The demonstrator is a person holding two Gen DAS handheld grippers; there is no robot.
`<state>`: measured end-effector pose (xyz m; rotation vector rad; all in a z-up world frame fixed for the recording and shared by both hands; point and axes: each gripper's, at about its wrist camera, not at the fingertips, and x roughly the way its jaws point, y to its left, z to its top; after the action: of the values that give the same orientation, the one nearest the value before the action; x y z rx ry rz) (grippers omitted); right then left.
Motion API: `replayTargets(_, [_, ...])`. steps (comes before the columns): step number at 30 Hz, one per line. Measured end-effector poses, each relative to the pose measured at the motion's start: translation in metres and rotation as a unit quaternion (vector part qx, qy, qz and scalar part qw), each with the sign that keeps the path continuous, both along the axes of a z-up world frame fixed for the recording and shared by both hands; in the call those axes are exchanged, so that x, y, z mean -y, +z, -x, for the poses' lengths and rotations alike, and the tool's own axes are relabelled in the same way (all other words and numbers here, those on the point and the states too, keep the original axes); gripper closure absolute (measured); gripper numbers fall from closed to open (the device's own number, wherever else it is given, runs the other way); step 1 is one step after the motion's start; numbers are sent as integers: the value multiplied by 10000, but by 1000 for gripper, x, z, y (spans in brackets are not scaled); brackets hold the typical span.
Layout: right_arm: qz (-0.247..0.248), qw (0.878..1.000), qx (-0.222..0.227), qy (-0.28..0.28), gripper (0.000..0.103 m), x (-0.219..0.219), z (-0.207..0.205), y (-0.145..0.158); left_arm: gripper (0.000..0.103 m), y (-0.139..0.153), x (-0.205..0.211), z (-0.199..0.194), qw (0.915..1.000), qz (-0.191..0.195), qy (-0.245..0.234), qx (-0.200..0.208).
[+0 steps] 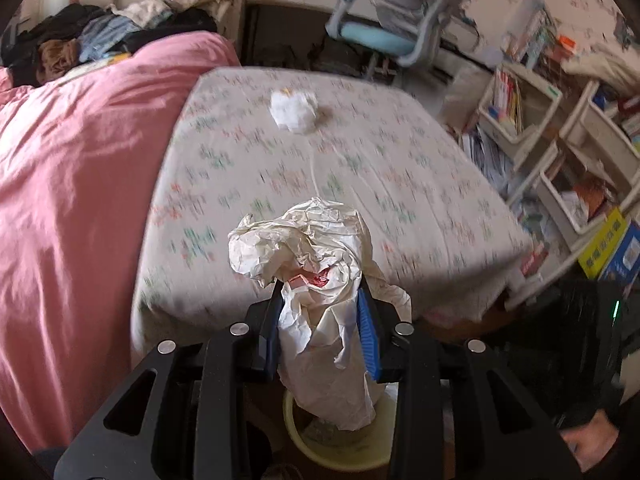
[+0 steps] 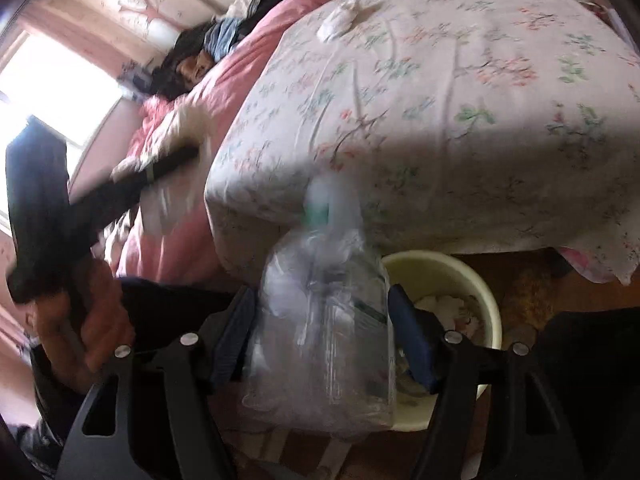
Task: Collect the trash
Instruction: 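Carry tissue and bottle over the wastebasket and open both tools, then move both open tools back toward the last white tissue on the table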
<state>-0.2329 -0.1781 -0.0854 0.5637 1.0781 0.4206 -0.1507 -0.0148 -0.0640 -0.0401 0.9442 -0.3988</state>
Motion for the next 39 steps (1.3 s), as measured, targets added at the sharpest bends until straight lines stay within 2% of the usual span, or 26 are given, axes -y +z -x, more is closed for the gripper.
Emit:
replayTargets(3, [-71, 9988, 211, -429, 32, 14, 2, 6, 71, -21, 17, 20, 9977, -205, -457, -459])
replayTargets(5, [-96, 9970, 297, -708, 31, 22, 3, 8, 69, -34, 30, 33, 9936, -524, -736, -678])
replayTargets(7, [-94, 9956, 338, -866, 30, 27, 6, 8, 62, -42, 42, 44, 9890, -876, -964, -699])
replayTargets(9, [-62, 9949, 353, -938, 29, 28, 6, 7, 55, -43, 49, 50, 9864, -1116, -1069, -555])
replayTargets(12, [109, 9947, 426, -930, 28, 22, 6, 10, 40, -36, 43, 48, 9891, -1180, -812, -341])
replayTargets(16, [298, 9941, 519, -902, 26, 24, 6, 14, 28, -22, 20, 37, 9953, -957, -108, -79])
replayTargets(21, [748, 9923, 685, -717, 24, 7, 3, 18, 21, -6, -13, 25, 9943, -615, 857, 181])
replayTargets(24, [1007, 9897, 832, -594, 23, -1, 3, 22, 19, -1, -25, 21, 9914, -494, 1175, 296])
replayTargets(29, [1419, 9824, 1133, -437, 18, -13, 3, 26, 14, 7, -35, 22, 9867, -467, 1470, 513])
replayTargets(39, [1700, 9792, 1054, -335, 16, -24, -2, 17, 10, 6, -38, 20, 9836, -524, 1641, 532])
